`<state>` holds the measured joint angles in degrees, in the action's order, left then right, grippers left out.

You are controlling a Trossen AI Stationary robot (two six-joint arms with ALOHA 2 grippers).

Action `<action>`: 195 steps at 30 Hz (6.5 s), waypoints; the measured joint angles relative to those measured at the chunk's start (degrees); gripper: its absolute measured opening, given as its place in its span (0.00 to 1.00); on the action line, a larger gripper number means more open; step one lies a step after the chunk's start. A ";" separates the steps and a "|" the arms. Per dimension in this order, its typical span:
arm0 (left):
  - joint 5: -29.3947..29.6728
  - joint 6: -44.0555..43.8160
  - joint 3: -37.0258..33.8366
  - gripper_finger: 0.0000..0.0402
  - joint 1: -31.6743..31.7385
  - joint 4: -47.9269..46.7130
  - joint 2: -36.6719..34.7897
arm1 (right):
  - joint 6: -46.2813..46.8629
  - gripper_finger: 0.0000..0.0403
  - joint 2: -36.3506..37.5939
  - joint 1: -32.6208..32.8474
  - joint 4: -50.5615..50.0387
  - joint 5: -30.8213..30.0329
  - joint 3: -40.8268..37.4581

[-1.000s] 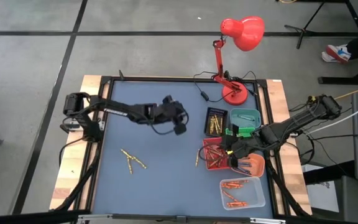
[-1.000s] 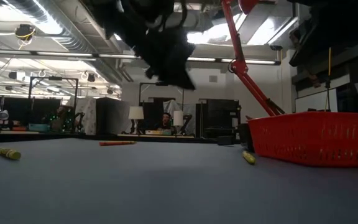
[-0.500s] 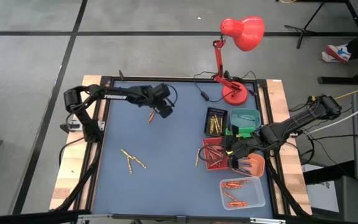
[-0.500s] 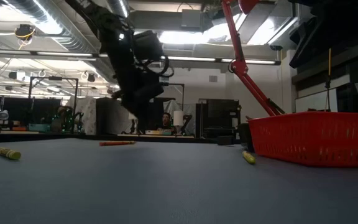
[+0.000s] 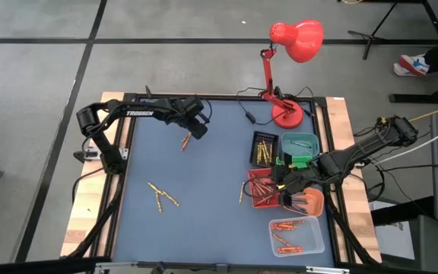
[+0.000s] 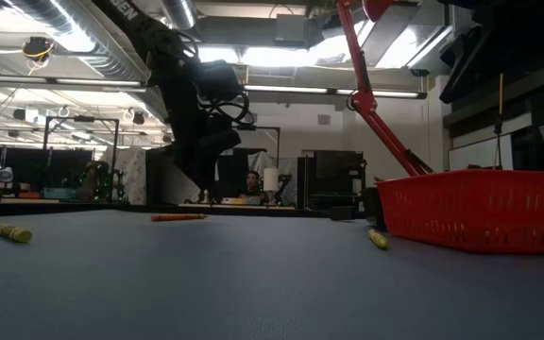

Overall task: Sort crayons
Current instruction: Put the yellow crayon into the black basket, then put the orange crayon into the transparent bin

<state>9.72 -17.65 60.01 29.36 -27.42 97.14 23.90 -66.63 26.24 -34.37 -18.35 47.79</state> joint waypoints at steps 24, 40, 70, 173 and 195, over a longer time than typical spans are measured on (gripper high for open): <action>-0.18 -2.86 -0.09 0.23 -0.48 0.21 7.66 | 0.03 0.30 0.00 0.00 0.05 0.00 0.02; 0.22 -2.75 -0.04 0.03 -0.37 0.21 7.80 | -0.11 0.30 0.00 -0.02 0.04 0.00 0.04; -10.86 -5.03 -0.04 0.01 -13.27 54.40 7.93 | -0.15 0.30 0.00 -0.01 0.47 -0.01 0.04; -7.23 5.57 1.90 0.07 -23.60 -11.34 8.37 | -0.15 0.30 0.00 -0.02 11.17 -0.02 0.02; -17.87 -0.01 1.86 0.01 -36.09 32.24 6.37 | -0.17 0.30 0.00 0.00 24.31 -0.59 0.02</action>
<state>-8.16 -17.66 61.87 -6.73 4.82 103.52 23.73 -66.63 26.24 -10.06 -18.94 47.81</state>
